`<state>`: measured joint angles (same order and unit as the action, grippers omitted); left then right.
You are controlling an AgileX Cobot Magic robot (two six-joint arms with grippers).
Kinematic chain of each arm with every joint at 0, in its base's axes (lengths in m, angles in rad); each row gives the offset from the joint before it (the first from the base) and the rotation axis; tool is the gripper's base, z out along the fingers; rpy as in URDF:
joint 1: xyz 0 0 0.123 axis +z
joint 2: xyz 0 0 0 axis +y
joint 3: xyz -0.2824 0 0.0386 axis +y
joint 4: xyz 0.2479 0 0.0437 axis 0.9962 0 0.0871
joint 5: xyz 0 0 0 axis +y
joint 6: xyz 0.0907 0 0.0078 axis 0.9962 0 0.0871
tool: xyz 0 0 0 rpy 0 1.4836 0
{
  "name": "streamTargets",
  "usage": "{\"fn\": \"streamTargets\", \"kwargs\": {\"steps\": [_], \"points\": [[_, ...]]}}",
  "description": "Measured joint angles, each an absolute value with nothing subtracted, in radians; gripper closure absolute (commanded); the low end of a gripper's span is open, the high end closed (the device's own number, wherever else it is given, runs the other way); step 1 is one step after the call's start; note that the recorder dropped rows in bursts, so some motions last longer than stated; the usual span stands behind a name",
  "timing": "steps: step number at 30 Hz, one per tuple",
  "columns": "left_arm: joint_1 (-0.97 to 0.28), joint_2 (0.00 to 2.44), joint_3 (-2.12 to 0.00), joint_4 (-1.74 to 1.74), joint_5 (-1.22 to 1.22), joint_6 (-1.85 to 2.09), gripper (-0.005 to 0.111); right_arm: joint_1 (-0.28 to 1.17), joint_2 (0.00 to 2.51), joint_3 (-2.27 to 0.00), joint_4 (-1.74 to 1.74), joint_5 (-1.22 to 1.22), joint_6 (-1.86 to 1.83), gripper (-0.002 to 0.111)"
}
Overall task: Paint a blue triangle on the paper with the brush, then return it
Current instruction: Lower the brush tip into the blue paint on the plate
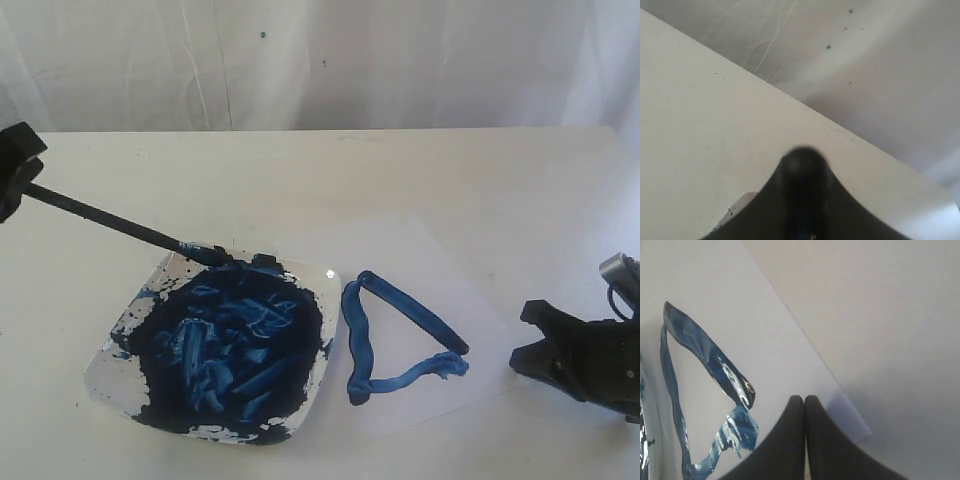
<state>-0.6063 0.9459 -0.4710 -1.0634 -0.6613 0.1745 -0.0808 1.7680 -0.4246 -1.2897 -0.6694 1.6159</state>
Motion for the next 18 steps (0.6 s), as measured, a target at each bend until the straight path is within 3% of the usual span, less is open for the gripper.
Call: {"fn": "streamTargets", "kwargs": {"steps": [18], "points": [[-0.584,1.090,-0.472,-1.018,-0.626,-0.135,0.107,-0.081,1.768,-0.425,-1.290,-0.669,1.616,0.108]]}}
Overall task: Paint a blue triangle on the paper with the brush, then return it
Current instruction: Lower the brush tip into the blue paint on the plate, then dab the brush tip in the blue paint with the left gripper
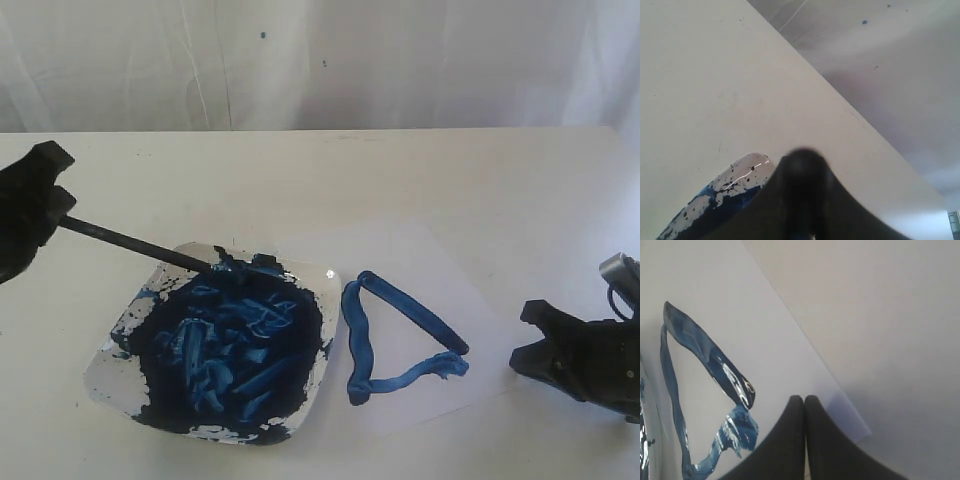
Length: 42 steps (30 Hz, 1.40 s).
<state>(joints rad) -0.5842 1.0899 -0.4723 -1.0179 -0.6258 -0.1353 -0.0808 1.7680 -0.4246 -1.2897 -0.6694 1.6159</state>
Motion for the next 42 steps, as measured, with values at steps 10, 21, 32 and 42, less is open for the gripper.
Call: {"fn": "streamTargets", "kwargs": {"steps": [10,21,32,42], "points": [[-0.584,1.181,-0.472,-1.015,-0.640,-0.254,0.107,-0.081,1.768,-0.425,-1.290,-0.669,1.616,0.108],[-0.584,1.238,-0.472,-1.015,-0.708,-0.341,0.107,-0.081,1.768,-0.425,-1.290,-0.669,1.616,0.108],[-0.584,1.296,-0.478,-0.961,-0.721,-0.400,0.107,-0.081,1.768,-0.425,-1.290,-0.669,1.616,0.108],[-0.583,1.339,-0.486,-0.902,-0.756,-0.421,0.107,-0.081,1.768,-0.425,-1.290,-0.669,1.616,0.108]]}}
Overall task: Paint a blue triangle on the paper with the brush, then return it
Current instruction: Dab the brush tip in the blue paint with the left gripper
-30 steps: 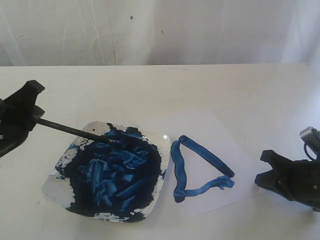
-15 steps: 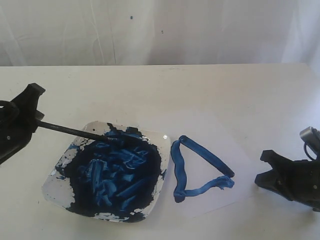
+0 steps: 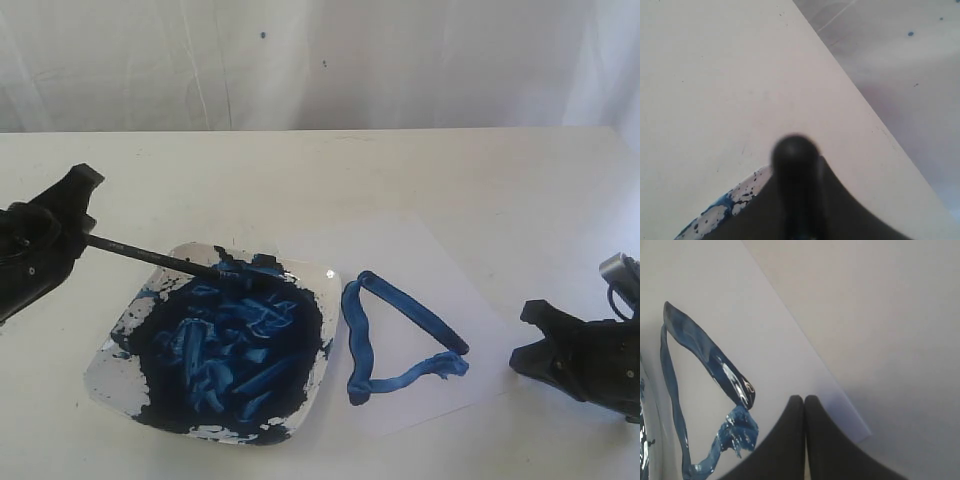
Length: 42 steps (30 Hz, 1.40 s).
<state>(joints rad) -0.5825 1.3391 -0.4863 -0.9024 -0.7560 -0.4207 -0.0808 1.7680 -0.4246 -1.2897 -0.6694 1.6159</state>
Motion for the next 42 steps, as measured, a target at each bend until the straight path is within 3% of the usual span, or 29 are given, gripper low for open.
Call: {"fn": "streamTargets", "kwargs": {"steps": [23,42], "points": [[-0.583,1.358,-0.497,-0.972,-0.780,-0.329,0.107,-0.081,1.768,-0.425,-1.290,-0.669,1.616,0.108],[-0.580,1.215,-0.486,-0.730,-0.683,-0.338,0.107,-0.081,1.768,-0.425,-1.290,-0.669,1.616,0.108]]}}
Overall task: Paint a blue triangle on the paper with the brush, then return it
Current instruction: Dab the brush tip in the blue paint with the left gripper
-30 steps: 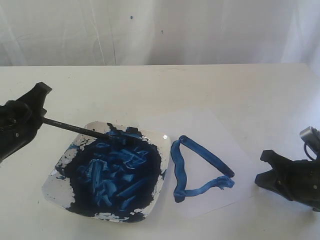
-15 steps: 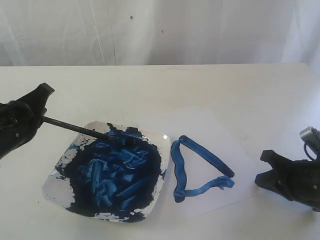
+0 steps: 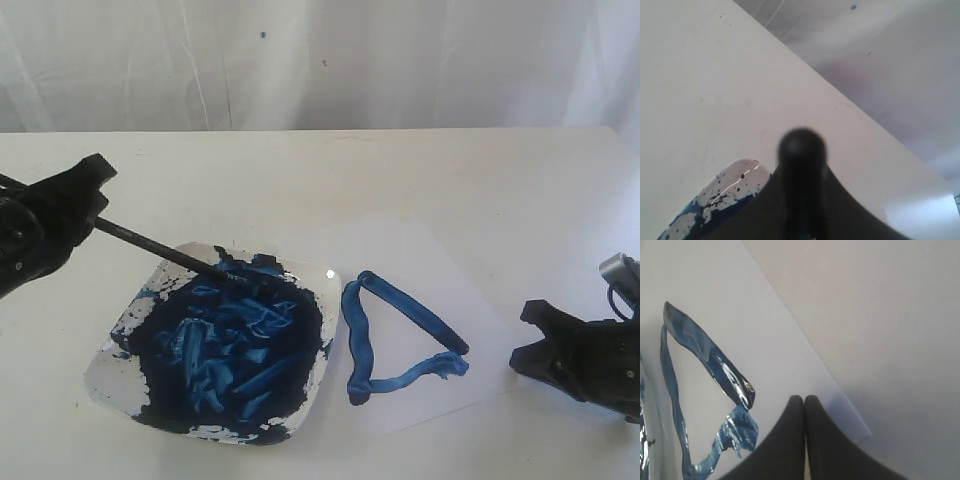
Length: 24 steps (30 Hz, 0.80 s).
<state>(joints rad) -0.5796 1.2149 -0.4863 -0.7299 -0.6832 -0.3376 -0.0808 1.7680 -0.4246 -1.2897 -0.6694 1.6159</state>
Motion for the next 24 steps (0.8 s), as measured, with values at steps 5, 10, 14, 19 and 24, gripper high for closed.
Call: {"fn": "streamTargets", "kwargs": {"steps": [5,10,14,19,24], "points": [[-0.580,1.087,-0.486,-0.726,-0.611,-0.314,0.107,-0.081,1.768,-0.425,-1.290,-0.669,1.616,0.108],[-0.563,0.927,-0.486,-0.726,-0.443,-0.256,0.107,-0.081,1.768,-0.425,-1.290,-0.669,1.616,0.108],[-0.463,0.803,-0.486,-0.709,-0.311,-0.248,0.107,-0.081,1.768,-0.425,-1.290,-0.669,1.616,0.108],[-0.363,0.775,-0.486,-0.681,-0.138,-0.246,0.107,-0.081,1.768,-0.425,-1.290,-0.669,1.616,0.108],[-0.345,0.789,-0.480,-0.669,-0.092,-0.246,0.107,-0.081,1.768,-0.425,-1.290,-0.669,1.616,0.108]]}}
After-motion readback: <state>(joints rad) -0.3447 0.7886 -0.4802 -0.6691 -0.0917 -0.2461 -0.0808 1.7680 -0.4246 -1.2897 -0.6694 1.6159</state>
